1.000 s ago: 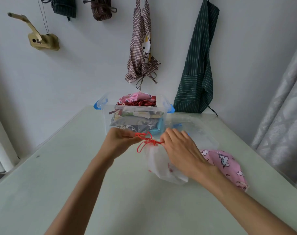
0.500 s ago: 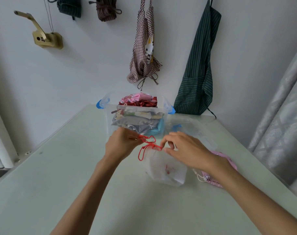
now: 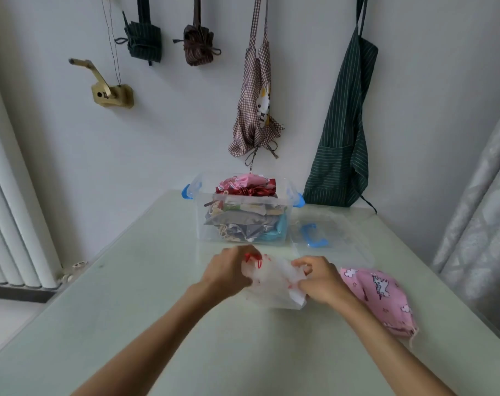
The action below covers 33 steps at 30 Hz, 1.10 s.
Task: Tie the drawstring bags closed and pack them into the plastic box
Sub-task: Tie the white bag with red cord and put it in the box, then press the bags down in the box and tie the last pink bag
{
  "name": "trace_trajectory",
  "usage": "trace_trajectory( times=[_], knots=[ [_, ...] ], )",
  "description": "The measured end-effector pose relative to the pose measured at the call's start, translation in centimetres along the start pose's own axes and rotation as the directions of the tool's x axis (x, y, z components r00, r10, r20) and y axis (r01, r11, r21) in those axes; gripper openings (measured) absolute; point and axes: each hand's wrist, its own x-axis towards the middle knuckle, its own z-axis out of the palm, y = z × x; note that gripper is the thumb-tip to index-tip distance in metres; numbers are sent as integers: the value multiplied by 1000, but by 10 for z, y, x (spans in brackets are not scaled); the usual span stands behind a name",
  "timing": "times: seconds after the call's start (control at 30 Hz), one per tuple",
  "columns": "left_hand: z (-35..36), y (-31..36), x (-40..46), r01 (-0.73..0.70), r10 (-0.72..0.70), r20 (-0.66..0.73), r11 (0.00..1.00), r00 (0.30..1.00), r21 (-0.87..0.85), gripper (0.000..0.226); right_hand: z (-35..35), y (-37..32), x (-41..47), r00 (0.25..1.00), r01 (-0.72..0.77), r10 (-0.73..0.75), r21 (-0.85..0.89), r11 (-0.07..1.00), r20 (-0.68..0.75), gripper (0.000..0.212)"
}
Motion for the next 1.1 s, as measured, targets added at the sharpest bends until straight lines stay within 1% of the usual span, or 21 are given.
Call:
trace_trajectory(
  times=[0.07,0.1,0.17,0.2,0.27,0.3,0.33,0.37,0.43,0.47,0.5,0.57,0.6,0.63,0.67,0.7,0.77,0.87,0.9,1.0,1.1],
  knots=[
    [-34,2,16,-28,13,-159,995,987,-92,47,-19,-20,13,981,163,-154,75,984,-122,45],
    [-52,3,26,-40,5,-225,988,974,-152,48,-30,-31,21,949,268,-241,117,956,-204,44],
    [-88,0,58,-83,-1,-332,967,943,-240,51,-50,-64,50,848,467,-384,170,868,-366,41],
    [-101,-2,73,-105,1,-367,959,930,-264,53,-57,-78,63,792,536,-433,150,831,-431,39],
    [-118,-9,113,-121,-10,-423,952,906,-282,55,-60,-105,102,708,587,-475,60,808,-523,36],
    [-121,-15,132,-110,-17,-441,959,898,-260,55,-57,-113,122,690,585,-489,15,811,-534,36],
    [-119,-21,139,-58,-42,-435,975,899,-214,55,-50,-112,130,706,560,-498,-34,828,-504,38],
    [-112,-37,161,18,-75,-399,989,914,-144,56,-38,-111,157,746,519,-505,-98,849,-434,39],
    [-94,-60,171,152,-136,-230,987,964,54,60,-25,-100,169,870,391,-448,-263,882,-206,38],
    [-84,-72,179,176,-150,-166,972,975,155,64,-22,-96,178,905,343,-399,-303,889,-148,37],
    [-79,-81,186,166,-136,-132,952,982,258,69,-22,-96,184,906,327,-394,-338,883,-153,38],
    [-79,-88,198,41,-22,-50,911,999,410,78,-29,-102,192,840,397,-507,-418,817,-194,45],
    [-79,-87,204,-41,24,44,900,999,435,81,-30,-105,196,823,451,-550,-429,783,-138,51],
    [-81,-82,209,-95,32,157,905,987,414,83,-32,-110,199,830,500,-557,-415,760,-22,56],
    [-82,-78,214,-95,-7,267,925,964,368,83,-30,-113,202,848,518,-512,-407,752,133,58],
    [-80,-75,220,-64,-68,368,940,927,335,82,-28,-114,206,856,515,-436,-401,757,276,57],
    [-76,-72,231,18,-210,502,933,839,360,74,-24,-116,217,858,450,-281,-367,814,429,57],
    [-68,-78,241,66,-333,584,901,741,429,61,-19,-120,235,841,392,-166,-368,843,515,65],
    [-66,-83,244,90,-358,584,895,728,437,60,-17,-120,240,836,385,-147,-373,844,529,66],
    [-60,-84,245,99,-372,559,884,741,458,59,-10,-113,251,856,354,-172,-311,882,488,62],
    [-64,-68,239,139,-313,460,917,831,373,59,-12,-107,241,910,359,-291,-210,909,295,43]
  ],
)
